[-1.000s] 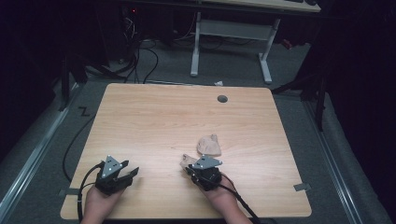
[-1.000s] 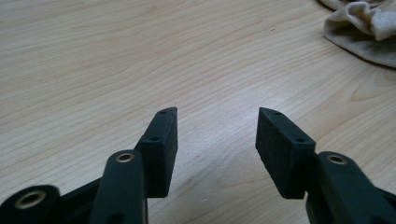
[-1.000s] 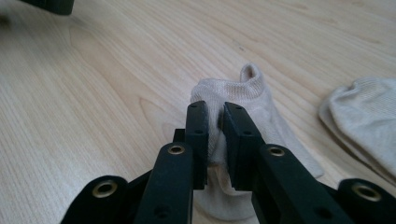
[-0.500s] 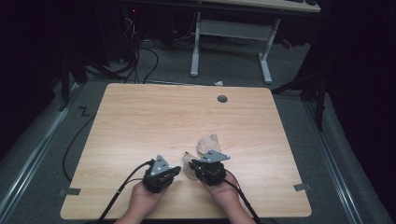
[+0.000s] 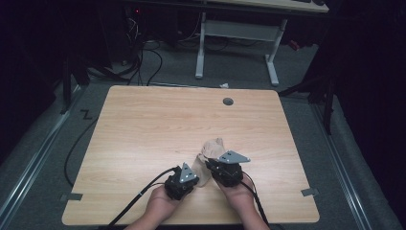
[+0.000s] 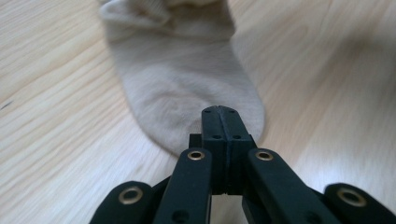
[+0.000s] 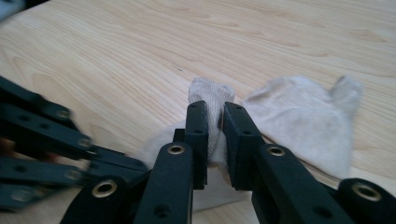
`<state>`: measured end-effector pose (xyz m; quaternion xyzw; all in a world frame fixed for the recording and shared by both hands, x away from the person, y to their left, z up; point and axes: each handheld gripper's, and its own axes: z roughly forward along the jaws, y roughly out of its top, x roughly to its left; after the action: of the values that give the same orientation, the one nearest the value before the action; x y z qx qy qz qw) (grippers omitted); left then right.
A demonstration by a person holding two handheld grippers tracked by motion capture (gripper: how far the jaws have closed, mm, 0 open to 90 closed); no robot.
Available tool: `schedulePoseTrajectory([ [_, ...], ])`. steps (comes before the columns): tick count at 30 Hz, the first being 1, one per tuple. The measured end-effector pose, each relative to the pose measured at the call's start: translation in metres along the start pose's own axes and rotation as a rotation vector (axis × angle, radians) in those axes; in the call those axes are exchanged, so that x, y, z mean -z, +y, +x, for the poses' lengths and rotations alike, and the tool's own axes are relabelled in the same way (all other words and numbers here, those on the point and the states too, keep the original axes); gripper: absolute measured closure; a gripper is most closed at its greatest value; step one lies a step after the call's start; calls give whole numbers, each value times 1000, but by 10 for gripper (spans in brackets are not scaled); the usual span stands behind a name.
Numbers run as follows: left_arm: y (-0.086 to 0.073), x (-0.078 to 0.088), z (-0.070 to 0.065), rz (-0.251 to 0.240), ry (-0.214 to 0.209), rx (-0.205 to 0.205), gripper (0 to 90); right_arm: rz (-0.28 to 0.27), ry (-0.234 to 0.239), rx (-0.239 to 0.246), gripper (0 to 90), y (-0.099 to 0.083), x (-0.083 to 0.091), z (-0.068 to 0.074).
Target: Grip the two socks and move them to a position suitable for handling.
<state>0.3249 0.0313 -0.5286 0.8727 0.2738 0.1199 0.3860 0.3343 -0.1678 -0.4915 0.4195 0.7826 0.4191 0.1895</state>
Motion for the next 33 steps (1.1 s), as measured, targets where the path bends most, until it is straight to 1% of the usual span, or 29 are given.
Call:
schedulePoseTrajectory([
  [1, 0, 0, 0, 0, 0, 0, 900, 0, 0, 0, 812, 0, 0, 0],
  [2, -6, 8, 3, 7, 6, -5, 900, -2, -12, -1, 812, -1, 2, -2],
  [3, -6, 8, 3, 7, 6, -5, 900, -2, -12, -1, 812, -1, 2, -2],
  [4, -14, 16, 8, 13, 21, -7, 900, 4, -16, 0, 813, -3, 3, -2],
  [5, -14, 16, 8, 13, 21, -7, 900, 8, -21, 6, 813, -4, 3, -1],
  [8, -25, 28, 16, 13, 40, 9, 900, 20, -19, 19, 814, -7, 3, 2],
  [10, -33, 36, 23, 14, 58, 23, 900, 26, -18, 18, 815, -8, 3, 4],
  [13, -40, 44, 32, 16, 84, 39, 900, 40, -17, 34, 814, -11, 2, 8],
  [14, -42, 46, 35, 18, 95, 42, 900, 54, -17, 42, 814, -14, 1, 12],
  [15, -45, 50, 41, 20, 116, 49, 900, 57, -17, 46, 814, -16, 1, 13],
  [16, -45, 50, 41, 20, 116, 49, 900, 57, -17, 46, 814, -16, 1, 13],
  [19, -48, 53, 48, 19, 139, 62, 900, 74, -14, 48, 813, -23, -1, 16],
  [21, -48, 53, 49, 20, 139, 63, 900, 79, -19, 53, 811, -26, -1, 17],
  [22, -48, 52, 48, 17, 145, 60, 900, 85, -20, 50, 806, -28, 0, 17],
  [26, -48, 52, 47, 17, 152, 55, 900, 95, -43, 59, 779, -33, 2, 16],
  [27, -48, 52, 47, 17, 152, 55, 900, 95, -43, 59, 779, -33, 2, 16],
  [28, -48, 52, 47, 16, 150, 56, 900, 90, -53, 60, 760, -32, 4, 16],
  [29, -48, 52, 47, 16, 150, 56, 900, 90, -53, 60, 760, -32, 4, 16],
  [30, -48, 52, 48, 16, 150, 57, 900, 77, -46, 47, 752, -30, 6, 15],
  [33, -47, 51, 47, 14, 152, 58, 900, 73, -44, 45, 751, -28, 5, 14],
])
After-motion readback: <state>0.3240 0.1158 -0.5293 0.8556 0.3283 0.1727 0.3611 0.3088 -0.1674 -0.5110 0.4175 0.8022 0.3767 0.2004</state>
